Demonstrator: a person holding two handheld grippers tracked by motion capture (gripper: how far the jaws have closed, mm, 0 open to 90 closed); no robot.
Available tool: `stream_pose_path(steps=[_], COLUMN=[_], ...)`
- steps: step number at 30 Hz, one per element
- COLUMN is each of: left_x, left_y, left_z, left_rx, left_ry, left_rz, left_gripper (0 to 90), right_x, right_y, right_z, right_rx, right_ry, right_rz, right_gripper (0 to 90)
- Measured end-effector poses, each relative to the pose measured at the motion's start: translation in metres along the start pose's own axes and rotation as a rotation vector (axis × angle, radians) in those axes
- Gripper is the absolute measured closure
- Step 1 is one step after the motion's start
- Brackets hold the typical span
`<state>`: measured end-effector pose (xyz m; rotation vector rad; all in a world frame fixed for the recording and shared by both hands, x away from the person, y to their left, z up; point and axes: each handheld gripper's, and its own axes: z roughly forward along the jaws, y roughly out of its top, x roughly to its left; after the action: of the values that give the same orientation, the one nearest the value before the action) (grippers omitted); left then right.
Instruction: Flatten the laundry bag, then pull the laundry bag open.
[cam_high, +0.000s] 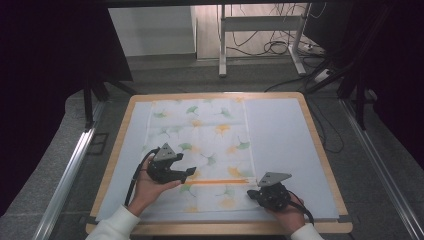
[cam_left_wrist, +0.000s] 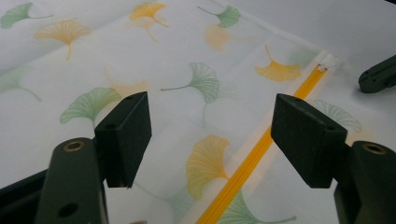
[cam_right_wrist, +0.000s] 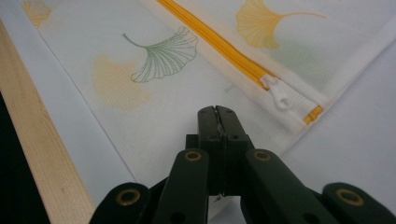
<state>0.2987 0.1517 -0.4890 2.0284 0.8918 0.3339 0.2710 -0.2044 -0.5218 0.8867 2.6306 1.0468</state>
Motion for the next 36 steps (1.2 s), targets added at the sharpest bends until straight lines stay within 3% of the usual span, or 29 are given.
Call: stream_pose_path(steps=[23,31,34,35,36], left_x=[-0.036,-0.047,-0.051,-0.055,-0.055], left_y=[0.015,0.021,0.024,0.026,0.026], left_z=[0.03,0.041,0.046,0.048,0.048], left_rx=[0.037,0.046,0.048,0.037,0.037], left_ry=[-0.049,-0.095,-0.11,-0.115,-0.115], left_rz=[0.113,0.143,0.17,0.211,0.211], left_gripper=[27.8,27.9,29.4,30.2,30.3], right_x=[0.001,0.001,0.002,0.001,0.001], right_y=[-0.009,-0.009,-0.009,-0.009,-0.009], right_z=[-0.012,-0.011,-0.009,-0.009,-0.009], right_rx=[-0.007,0.005,0.01,0.012,0.012], right_ry=[-0.002,-0.009,-0.009,-0.012,-0.012], right_rz=[0.026,0.024,0.022,0.023,0.023], right_gripper=[89.1,89.1,89.0,89.1,89.1])
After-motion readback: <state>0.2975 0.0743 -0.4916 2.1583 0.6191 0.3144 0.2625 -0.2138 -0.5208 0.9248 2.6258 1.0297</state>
